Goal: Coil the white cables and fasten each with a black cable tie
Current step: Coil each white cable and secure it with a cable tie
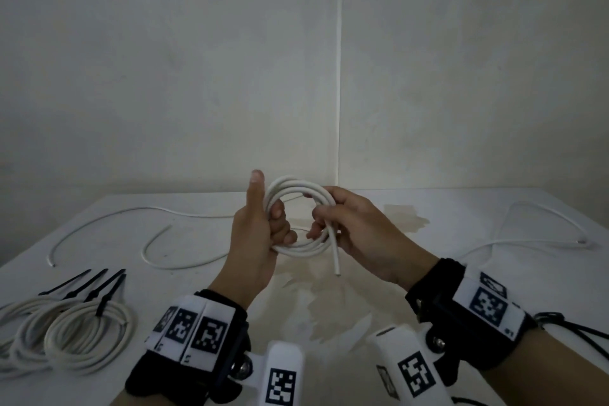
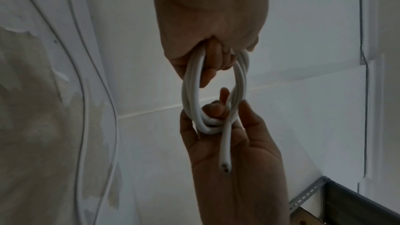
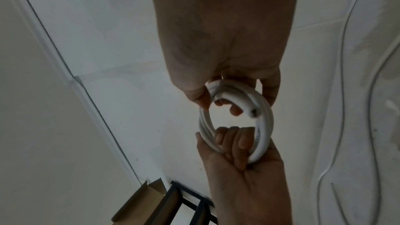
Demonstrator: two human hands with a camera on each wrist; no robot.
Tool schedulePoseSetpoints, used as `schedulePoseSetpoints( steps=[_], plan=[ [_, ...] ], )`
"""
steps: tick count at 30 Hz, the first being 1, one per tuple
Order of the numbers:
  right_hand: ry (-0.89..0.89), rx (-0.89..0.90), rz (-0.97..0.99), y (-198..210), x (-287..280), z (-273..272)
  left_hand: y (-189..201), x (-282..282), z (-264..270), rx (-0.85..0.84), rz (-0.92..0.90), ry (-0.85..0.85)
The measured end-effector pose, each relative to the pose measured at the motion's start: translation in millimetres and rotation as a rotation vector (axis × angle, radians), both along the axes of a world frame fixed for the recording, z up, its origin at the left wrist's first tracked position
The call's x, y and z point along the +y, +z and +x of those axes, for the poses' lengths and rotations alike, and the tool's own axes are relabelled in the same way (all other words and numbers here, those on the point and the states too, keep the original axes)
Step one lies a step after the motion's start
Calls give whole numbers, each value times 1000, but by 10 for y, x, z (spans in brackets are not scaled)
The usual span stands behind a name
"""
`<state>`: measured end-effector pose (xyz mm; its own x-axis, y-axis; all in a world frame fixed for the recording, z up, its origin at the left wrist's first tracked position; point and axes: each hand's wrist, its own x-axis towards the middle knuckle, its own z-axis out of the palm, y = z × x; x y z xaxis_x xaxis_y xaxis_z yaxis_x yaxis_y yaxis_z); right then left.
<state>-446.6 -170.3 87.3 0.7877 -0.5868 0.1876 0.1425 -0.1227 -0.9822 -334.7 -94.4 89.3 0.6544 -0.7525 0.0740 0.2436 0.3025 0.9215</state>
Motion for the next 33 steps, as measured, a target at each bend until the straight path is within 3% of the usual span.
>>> schedulePoseSetpoints(
  steps=[3, 9, 15, 17, 21, 27, 33],
  plan=[
    [-81, -36, -89, -15, 69, 42, -4, -18, -29, -37, 16, 14],
    [-171, -47, -90, -38, 67, 77, -66, -45, -30, -123, 63, 47],
    [-219, 29, -346, -19, -4, 65, -1, 45, 48, -155, 84, -234],
    [-193, 110, -493, 14, -33, 40, 72, 60, 66, -209, 166, -289],
    [-131, 185, -640, 88, -30, 9, 84, 45, -87, -332, 252, -146],
    [-124, 26, -549, 78, -61, -12, 106, 13, -117, -17, 91, -61],
    [-101, -31, -518, -9, -62, -59, 109, 8, -54, 43, -6, 23]
  ],
)
